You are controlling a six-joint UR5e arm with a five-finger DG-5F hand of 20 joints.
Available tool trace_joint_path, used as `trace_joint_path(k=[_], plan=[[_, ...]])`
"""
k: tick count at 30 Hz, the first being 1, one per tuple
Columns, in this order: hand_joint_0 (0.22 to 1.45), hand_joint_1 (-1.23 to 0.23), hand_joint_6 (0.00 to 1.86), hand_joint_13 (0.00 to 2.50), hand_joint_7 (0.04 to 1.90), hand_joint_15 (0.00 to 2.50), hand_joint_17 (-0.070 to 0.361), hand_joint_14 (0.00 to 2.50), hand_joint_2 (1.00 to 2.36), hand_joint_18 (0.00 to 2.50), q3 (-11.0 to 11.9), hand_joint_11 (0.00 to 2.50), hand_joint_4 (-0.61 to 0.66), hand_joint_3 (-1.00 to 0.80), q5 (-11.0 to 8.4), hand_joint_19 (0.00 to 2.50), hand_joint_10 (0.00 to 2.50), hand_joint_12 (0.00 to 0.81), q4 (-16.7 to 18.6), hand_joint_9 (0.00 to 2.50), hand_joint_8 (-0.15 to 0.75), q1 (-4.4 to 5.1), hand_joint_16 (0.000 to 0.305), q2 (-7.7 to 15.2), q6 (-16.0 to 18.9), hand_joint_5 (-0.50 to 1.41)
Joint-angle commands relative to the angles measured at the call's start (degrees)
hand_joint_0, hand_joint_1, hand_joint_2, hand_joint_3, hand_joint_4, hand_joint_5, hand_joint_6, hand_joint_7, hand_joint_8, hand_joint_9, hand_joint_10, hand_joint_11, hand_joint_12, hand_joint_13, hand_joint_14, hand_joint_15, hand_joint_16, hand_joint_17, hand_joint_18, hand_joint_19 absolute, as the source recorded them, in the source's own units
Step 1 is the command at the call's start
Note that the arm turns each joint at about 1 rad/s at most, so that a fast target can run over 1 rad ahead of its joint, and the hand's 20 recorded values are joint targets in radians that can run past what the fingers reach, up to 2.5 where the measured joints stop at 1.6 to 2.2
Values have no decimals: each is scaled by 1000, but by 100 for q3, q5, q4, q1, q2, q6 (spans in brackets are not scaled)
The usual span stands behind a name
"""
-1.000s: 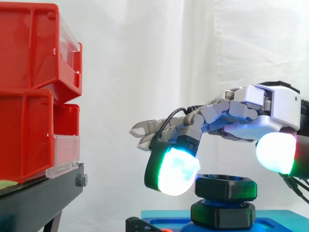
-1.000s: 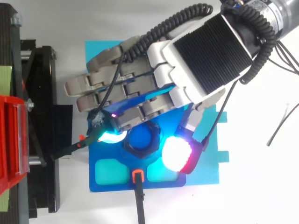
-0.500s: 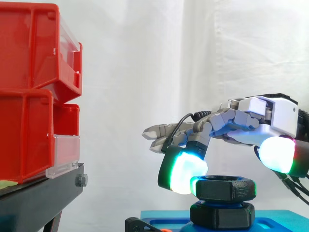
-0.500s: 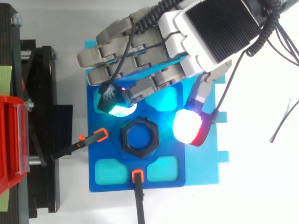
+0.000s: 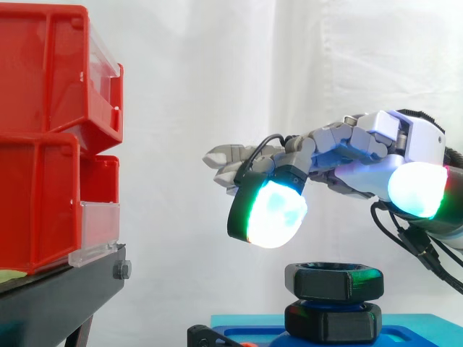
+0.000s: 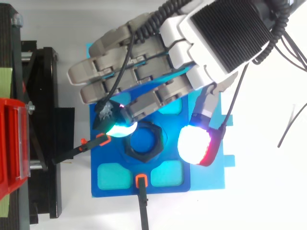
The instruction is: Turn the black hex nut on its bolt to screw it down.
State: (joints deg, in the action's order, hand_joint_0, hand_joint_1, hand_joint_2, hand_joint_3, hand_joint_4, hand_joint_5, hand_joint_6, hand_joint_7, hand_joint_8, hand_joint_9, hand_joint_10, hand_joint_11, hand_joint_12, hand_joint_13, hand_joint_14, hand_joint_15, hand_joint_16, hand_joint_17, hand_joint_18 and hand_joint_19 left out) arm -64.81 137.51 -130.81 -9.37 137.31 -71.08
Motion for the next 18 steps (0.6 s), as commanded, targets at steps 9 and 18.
trace_joint_path(k=[9, 18], plan=[[497, -189, 654, 345, 857, 92, 129, 5, 1000, 396, 4, 127, 360, -500, -445, 521, 3, 362, -50, 426, 333, 340, 57, -2, -38, -108], [500, -203, 606, 363, 945, 100, 128, 3, 1000, 405, 4, 122, 353, -500, -656, 531, 3, 364, -85, 434, 332, 717, 57, -2, -477, -103]])
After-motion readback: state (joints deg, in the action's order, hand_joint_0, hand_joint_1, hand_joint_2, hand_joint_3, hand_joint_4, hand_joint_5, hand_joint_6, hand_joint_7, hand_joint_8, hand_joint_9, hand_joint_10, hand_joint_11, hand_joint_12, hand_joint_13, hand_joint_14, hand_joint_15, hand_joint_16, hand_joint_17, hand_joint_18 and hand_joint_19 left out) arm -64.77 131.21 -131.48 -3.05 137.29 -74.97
